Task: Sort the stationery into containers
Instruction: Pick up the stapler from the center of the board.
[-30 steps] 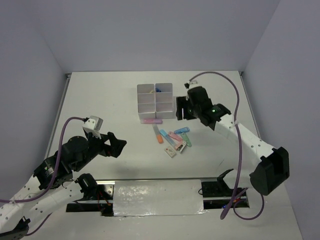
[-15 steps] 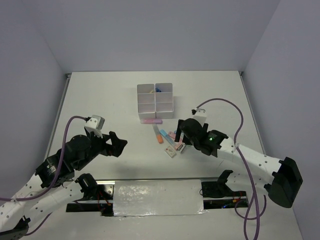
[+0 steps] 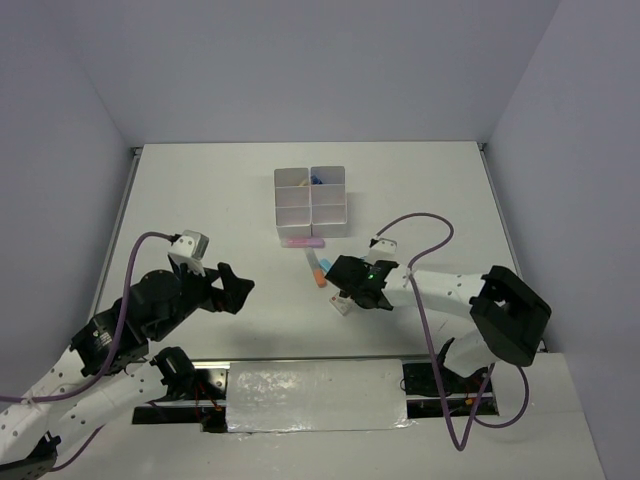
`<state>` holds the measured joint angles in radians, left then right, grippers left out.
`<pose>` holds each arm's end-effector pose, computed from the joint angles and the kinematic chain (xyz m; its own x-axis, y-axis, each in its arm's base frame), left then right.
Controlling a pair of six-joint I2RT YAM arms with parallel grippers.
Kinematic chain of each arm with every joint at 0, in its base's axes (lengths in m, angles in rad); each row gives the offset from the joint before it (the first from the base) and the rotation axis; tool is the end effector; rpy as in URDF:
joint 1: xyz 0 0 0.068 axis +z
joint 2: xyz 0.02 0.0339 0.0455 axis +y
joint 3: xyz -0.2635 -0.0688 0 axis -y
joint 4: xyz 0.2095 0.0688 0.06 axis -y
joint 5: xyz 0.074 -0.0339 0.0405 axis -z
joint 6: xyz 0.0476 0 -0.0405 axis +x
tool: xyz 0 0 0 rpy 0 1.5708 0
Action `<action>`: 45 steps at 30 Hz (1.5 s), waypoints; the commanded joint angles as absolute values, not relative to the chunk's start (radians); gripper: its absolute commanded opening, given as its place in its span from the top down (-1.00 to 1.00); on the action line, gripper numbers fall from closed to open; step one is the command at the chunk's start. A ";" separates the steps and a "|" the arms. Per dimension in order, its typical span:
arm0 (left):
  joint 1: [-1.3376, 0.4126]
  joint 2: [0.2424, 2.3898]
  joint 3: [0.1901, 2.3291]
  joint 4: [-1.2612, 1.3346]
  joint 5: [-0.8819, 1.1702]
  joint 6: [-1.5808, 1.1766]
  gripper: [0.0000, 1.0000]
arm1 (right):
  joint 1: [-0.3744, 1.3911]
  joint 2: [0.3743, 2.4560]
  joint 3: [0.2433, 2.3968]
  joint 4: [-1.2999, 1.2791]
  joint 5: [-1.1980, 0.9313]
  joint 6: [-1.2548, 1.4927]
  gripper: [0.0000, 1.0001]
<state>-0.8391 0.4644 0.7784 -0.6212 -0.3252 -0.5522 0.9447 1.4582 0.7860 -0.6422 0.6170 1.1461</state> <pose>0.0639 -0.0484 0.3173 -0.4351 -0.2594 -0.8622 0.3210 0.8500 -0.4177 0.1514 0.1624 0.1827 -0.7574 0.2208 -0.6144 0.2796 0.9601 0.0005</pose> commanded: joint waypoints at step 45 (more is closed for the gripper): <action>-0.857 0.524 0.782 -0.439 -0.209 -0.754 -0.99 | 1.000 1.082 0.692 -0.422 0.732 0.860 1.00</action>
<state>-0.8536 0.4885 0.7784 -0.5587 -0.2707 -0.6430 0.9833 1.1774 0.7376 -0.5011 0.6708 1.0126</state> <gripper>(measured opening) 0.993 0.412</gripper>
